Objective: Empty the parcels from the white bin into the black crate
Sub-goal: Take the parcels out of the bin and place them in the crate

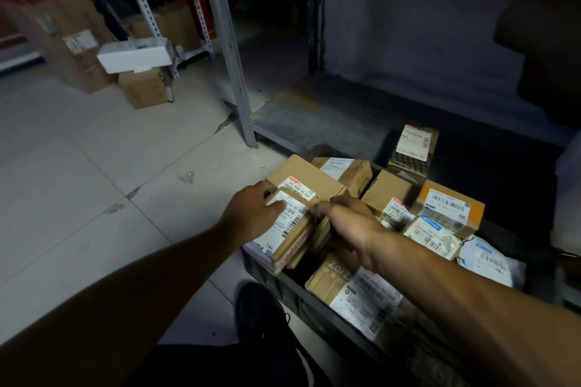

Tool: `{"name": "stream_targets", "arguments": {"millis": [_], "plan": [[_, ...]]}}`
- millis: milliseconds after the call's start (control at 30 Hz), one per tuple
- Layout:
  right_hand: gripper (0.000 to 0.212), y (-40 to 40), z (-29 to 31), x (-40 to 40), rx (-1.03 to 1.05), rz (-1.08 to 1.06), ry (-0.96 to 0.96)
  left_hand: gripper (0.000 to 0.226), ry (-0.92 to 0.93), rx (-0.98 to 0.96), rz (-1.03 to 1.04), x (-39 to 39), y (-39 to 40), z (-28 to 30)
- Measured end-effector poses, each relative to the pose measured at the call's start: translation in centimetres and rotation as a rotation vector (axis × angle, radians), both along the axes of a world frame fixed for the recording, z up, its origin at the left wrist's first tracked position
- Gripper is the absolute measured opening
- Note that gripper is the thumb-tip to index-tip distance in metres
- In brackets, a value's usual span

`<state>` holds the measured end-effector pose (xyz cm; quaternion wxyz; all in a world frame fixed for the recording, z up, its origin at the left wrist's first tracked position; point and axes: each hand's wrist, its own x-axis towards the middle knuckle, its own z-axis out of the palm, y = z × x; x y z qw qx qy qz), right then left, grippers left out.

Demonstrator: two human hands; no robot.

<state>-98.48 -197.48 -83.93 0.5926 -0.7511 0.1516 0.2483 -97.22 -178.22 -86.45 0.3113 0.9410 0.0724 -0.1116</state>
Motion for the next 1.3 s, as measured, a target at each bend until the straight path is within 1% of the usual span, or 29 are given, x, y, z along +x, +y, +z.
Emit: {"name": "stream_targets", "arguments": {"millis": [67, 133, 167, 200, 400, 567, 700, 900, 1067, 1200, 1300], "plan": [[0.061, -0.8, 0.6, -0.2, -0.232, 0.172, -0.151, 0.050, -0.087, 0.146, -0.089, -0.1, -0.6, 0.6], [0.070, -1.8, 1.1, -0.4, -0.501, 0.339, -0.350, 0.066, -0.151, 0.407, -0.218, -0.1, -1.7, 1.7], [0.072, -2.4, 1.3, -0.6, -0.600, 0.388, -0.436, 0.072, -0.176, 0.501, -0.269, -0.1, -2.5, 2.4], [0.073, -3.1, 1.8, -0.9, -0.668, 0.413, -0.489, 0.075, -0.193, 0.534, -0.299, -0.1, -3.3, 3.4], [0.076, -8.2, 4.8, -2.3, -0.868, 0.412, -0.586, 0.080, -0.275, 0.447, -0.379, 0.0, -8.6, 7.6], [0.071, -13.7, 7.1, -4.3, -0.967, 0.334, -0.631, 0.081, -0.338, 0.470, -0.484, -0.7, -14.0, 9.3], [0.077, -18.9, 8.8, -6.8, -1.055, 0.266, -0.644, 0.081, -0.386, 0.442, -0.577, -1.6, -19.8, 10.4], [0.080, -27.8, 10.3, -11.4, -1.196, 0.167, -0.577, 0.081, -0.461, 0.387, -0.768, -3.5, -29.7, 11.7], [0.082, -34.1, 10.3, -14.3, -1.258, 0.106, -0.486, 0.076, -0.529, 0.311, -0.878, -5.7, -37.1, 12.0], [0.079, -38.1, 10.1, -16.0, -1.287, 0.100, -0.411, 0.075, -0.523, 0.285, -0.937, -6.5, -41.7, 11.6], [0.078, -41.1, 9.9, -15.9, -1.302, 0.106, -0.356, 0.075, -0.505, 0.273, -0.942, -6.1, -44.4, 10.9]]}}
